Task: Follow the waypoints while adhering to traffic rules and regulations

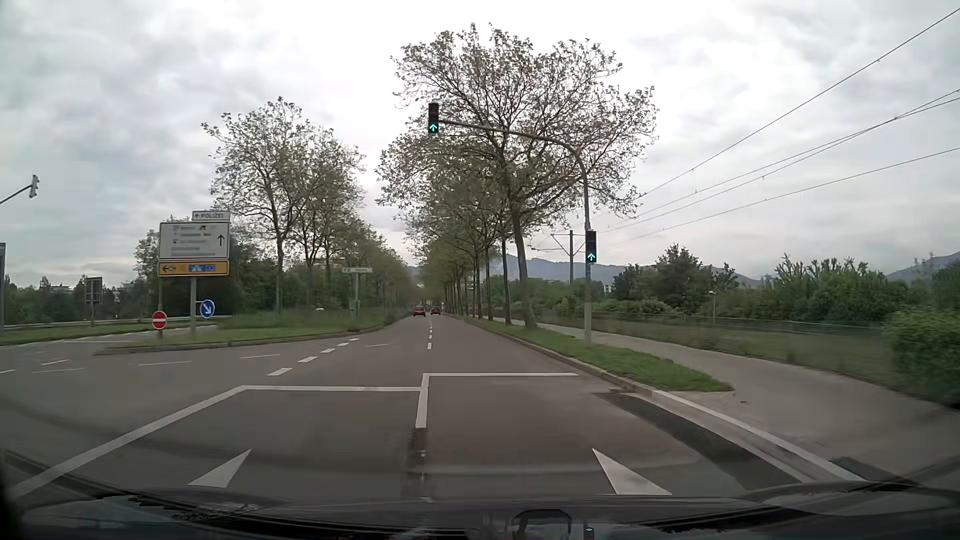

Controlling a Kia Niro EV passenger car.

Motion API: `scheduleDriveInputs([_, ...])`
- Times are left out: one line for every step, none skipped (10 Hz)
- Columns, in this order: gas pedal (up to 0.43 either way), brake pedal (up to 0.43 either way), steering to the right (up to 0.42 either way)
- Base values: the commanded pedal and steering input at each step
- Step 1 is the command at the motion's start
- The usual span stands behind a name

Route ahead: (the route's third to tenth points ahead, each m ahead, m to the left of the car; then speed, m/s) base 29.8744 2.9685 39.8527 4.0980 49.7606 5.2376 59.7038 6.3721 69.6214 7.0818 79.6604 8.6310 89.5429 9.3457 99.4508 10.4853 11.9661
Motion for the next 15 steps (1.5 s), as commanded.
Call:
scheduleDriveInputs([0.059,0.000,-0.005])
scheduleDriveInputs([0.059,0.000,-0.008])
scheduleDriveInputs([0.059,0.000,-0.012])
scheduleDriveInputs([0.059,0.000,-0.015])
scheduleDriveInputs([0.059,0.000,-0.017])
scheduleDriveInputs([0.059,0.000,-0.020])
scheduleDriveInputs([0.059,0.000,-0.021])
scheduleDriveInputs([0.059,0.000,-0.021])
scheduleDriveInputs([0.067,0.000,-0.021])
scheduleDriveInputs([0.067,0.000,-0.021])
scheduleDriveInputs([0.067,0.000,-0.021])
scheduleDriveInputs([0.067,0.000,-0.021])
scheduleDriveInputs([0.067,0.000,-0.021])
scheduleDriveInputs([0.079,0.000,-0.021])
scheduleDriveInputs([0.079,0.000,-0.022])
